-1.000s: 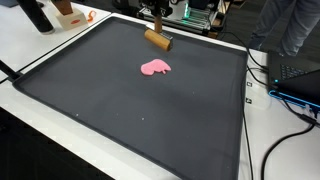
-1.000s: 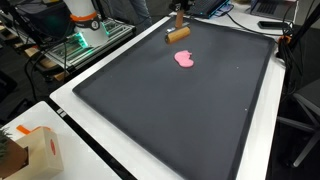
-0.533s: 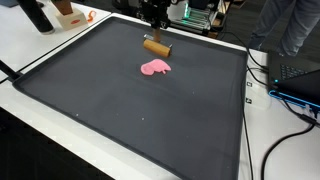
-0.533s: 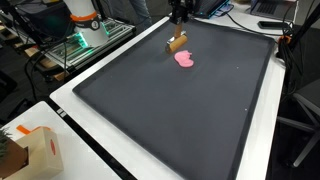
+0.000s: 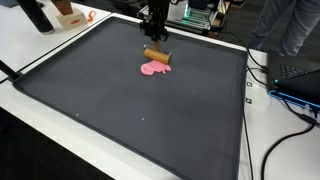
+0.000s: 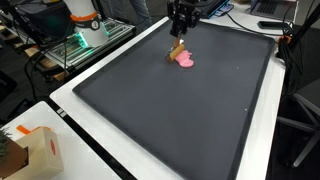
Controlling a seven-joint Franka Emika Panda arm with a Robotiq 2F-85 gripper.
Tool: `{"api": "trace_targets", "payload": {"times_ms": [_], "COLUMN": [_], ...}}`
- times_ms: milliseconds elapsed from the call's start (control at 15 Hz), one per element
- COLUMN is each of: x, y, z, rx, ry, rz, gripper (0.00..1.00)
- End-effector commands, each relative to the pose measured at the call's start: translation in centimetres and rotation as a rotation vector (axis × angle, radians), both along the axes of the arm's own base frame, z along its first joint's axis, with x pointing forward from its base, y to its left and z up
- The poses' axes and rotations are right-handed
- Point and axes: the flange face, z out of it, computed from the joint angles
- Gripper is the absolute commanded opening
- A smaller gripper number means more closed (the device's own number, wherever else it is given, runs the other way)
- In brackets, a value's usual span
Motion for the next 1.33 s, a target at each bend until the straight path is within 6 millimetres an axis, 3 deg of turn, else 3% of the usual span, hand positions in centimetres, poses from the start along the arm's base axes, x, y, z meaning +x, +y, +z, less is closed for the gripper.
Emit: {"api": "trace_targets", "payload": {"times_ms": [0,467,600,1267], "x": [0.5,1.7,2.2,1.0], "y": [-0.1,0.0,0.0,-1.2], "z": [-1.0,-0.6,-1.4,-3.3], "rx": [0.004,0.043,0.047,-0.073], "ry": [-0.005,-0.155,-0.172,0.156], "rz": [0.033,-0.015,-0.006,-0.006], "gripper": [0.24,0.24,0.24,0.24]}}
